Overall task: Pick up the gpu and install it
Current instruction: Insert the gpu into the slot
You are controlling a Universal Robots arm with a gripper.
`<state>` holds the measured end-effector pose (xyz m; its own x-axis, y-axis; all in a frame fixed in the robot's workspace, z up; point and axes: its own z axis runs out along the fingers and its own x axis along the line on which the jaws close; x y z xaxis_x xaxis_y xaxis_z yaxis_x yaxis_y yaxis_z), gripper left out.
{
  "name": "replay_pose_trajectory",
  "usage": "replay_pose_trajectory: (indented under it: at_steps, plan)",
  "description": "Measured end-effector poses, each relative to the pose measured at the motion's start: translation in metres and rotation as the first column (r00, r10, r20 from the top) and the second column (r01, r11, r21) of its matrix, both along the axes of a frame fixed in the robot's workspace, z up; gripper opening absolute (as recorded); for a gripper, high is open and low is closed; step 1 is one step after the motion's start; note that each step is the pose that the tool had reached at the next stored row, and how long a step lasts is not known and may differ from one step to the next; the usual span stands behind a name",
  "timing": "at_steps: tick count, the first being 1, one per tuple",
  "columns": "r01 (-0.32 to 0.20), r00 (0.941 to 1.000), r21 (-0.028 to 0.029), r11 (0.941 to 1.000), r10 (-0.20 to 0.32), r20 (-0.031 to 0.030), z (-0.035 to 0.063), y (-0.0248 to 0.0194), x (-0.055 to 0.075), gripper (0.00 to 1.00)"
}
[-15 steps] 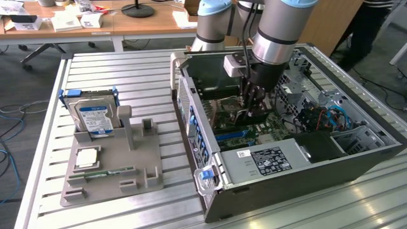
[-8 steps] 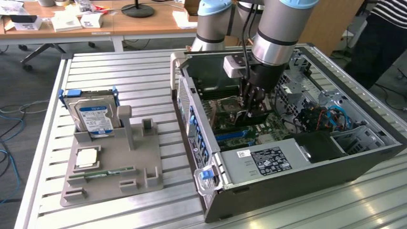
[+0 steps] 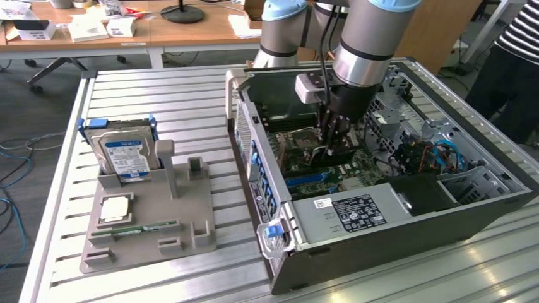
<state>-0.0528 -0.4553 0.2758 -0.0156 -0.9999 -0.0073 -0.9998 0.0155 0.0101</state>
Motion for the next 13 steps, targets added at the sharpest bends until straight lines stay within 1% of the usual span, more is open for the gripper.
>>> replay_pose_trajectory:
  at_steps: [13]
  plan:
    - [0.0,1.0,0.0001,1.0,0.0,0.0,-0.001,-0.0003,-0.0003,0.27]
